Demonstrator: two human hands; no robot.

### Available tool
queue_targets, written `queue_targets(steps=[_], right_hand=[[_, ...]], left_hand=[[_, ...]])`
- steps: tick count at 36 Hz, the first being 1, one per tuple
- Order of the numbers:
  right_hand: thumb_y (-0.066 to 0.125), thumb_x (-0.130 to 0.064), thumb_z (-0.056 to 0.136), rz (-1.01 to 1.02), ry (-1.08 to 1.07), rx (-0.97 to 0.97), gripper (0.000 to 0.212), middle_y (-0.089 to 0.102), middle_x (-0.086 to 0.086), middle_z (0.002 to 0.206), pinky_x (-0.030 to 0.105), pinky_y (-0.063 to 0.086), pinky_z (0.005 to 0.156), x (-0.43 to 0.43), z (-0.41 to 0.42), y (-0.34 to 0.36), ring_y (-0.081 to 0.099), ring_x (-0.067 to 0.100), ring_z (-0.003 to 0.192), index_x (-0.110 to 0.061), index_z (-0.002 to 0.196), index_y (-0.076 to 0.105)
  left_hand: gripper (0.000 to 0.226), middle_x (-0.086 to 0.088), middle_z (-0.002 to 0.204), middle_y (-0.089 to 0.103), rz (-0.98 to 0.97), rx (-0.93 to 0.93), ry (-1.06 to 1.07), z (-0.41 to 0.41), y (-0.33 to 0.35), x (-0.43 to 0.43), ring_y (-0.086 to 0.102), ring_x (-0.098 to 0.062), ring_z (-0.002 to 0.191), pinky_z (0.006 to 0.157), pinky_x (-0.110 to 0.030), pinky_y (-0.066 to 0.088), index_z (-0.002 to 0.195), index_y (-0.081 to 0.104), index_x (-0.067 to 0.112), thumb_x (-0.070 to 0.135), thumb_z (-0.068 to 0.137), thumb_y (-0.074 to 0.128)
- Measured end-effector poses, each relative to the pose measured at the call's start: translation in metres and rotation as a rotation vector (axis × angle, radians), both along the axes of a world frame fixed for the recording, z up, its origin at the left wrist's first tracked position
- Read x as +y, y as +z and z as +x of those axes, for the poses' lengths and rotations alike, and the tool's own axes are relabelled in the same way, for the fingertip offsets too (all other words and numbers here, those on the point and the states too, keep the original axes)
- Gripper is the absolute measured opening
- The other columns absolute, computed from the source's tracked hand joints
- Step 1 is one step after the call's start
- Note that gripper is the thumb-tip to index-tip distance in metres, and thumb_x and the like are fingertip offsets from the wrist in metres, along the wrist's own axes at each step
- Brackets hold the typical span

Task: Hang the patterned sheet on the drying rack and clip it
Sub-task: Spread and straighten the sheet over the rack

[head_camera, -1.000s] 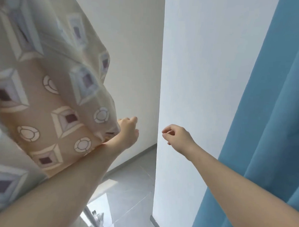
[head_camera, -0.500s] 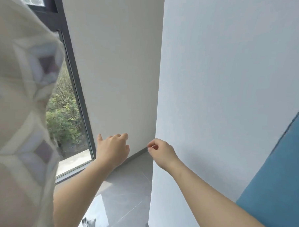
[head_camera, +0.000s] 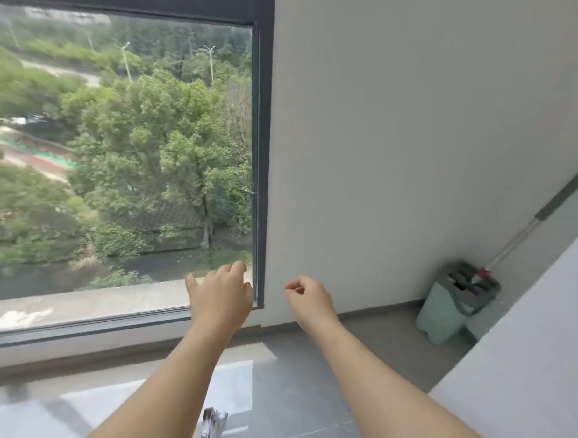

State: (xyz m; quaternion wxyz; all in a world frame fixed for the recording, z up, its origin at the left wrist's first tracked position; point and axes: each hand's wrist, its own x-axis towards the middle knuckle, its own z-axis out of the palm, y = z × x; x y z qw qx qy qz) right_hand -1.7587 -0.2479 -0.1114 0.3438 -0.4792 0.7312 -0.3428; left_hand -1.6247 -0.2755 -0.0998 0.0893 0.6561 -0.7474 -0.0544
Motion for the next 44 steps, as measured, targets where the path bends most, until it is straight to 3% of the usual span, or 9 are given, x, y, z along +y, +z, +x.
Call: queue_targets(steps=[5,11,15,18,25,31,34,44], right_hand=[[0.042,-0.015,0.092,0.017,0.239,-0.025,0.018,0.051,-0.007,0.08,0.017,0.037,0.057,-0.048,0.044,-0.011,0.047,0.011,0.074,-0.015,0.101,0.058],[0.042,-0.017,0.093,0.076,0.529,0.017,0.017,0.053,-0.003,0.087,0.023,0.038,0.058,-0.103,0.107,-0.029,0.049,0.014,0.076,-0.016,0.102,0.057],[0.043,-0.022,0.093,0.113,0.746,0.018,0.02,0.055,-0.001,0.088,0.026,0.038,0.068,-0.136,0.157,-0.044,0.051,0.018,0.082,-0.015,0.102,0.059],[0.043,-0.026,0.092,0.117,0.927,0.034,0.013,0.054,-0.006,0.079,0.027,0.038,0.061,-0.159,0.193,-0.055,0.05,0.016,0.075,-0.021,0.091,0.055],[0.045,-0.021,0.089,0.133,1.274,0.015,0.015,0.056,-0.009,0.075,0.024,0.039,0.058,-0.196,0.247,-0.06,0.053,0.013,0.07,-0.022,0.09,0.06],[0.043,-0.018,0.092,0.197,1.602,0.062,0.014,0.057,-0.008,0.079,0.023,0.043,0.064,-0.18,0.299,-0.062,0.054,0.011,0.075,-0.02,0.093,0.056],[0.043,-0.017,0.092,0.23,1.729,0.056,0.013,0.056,-0.006,0.075,0.015,0.039,0.052,-0.159,0.32,-0.064,0.05,0.011,0.067,-0.019,0.09,0.055],[0.043,-0.017,0.091,0.308,1.957,0.097,0.014,0.053,-0.006,0.072,0.023,0.039,0.056,-0.115,0.372,-0.067,0.051,0.016,0.07,-0.017,0.09,0.057]], left_hand=[[0.033,0.005,0.127,0.055,0.024,0.064,0.205,0.039,-0.013,-0.026,0.052,-0.019,0.114,0.109,-0.046,0.019,0.127,0.046,0.024,0.027,0.094,0.038],[0.034,0.005,0.124,0.057,0.064,0.067,0.478,0.098,-0.03,-0.046,0.054,-0.018,0.111,0.102,-0.04,0.027,0.126,0.045,0.026,0.027,0.094,0.036],[0.035,0.004,0.121,0.058,0.036,0.108,0.659,0.134,-0.042,-0.06,0.054,-0.019,0.11,0.094,-0.034,0.032,0.127,0.047,0.025,0.025,0.093,0.037],[0.034,0.005,0.125,0.056,0.028,0.119,0.813,0.158,-0.049,-0.065,0.053,-0.02,0.111,0.087,-0.03,0.035,0.127,0.046,0.025,0.027,0.094,0.037],[0.036,0.007,0.13,0.053,-0.024,0.234,1.228,0.19,-0.063,-0.058,0.05,-0.016,0.118,0.094,-0.029,0.035,0.129,0.046,0.023,0.026,0.095,0.038],[0.037,0.007,0.134,0.05,-0.037,0.274,1.508,0.199,-0.068,-0.016,0.048,-0.015,0.119,0.094,-0.028,0.036,0.131,0.045,0.023,0.024,0.095,0.038],[0.036,0.006,0.134,0.05,-0.026,0.295,1.637,0.203,-0.066,0.009,0.049,-0.017,0.118,0.093,-0.029,0.037,0.131,0.045,0.022,0.022,0.095,0.039],[0.034,0.008,0.134,0.049,-0.109,0.334,1.891,0.222,-0.065,0.068,0.048,-0.014,0.12,0.094,-0.028,0.039,0.128,0.048,0.024,0.024,0.094,0.041]])
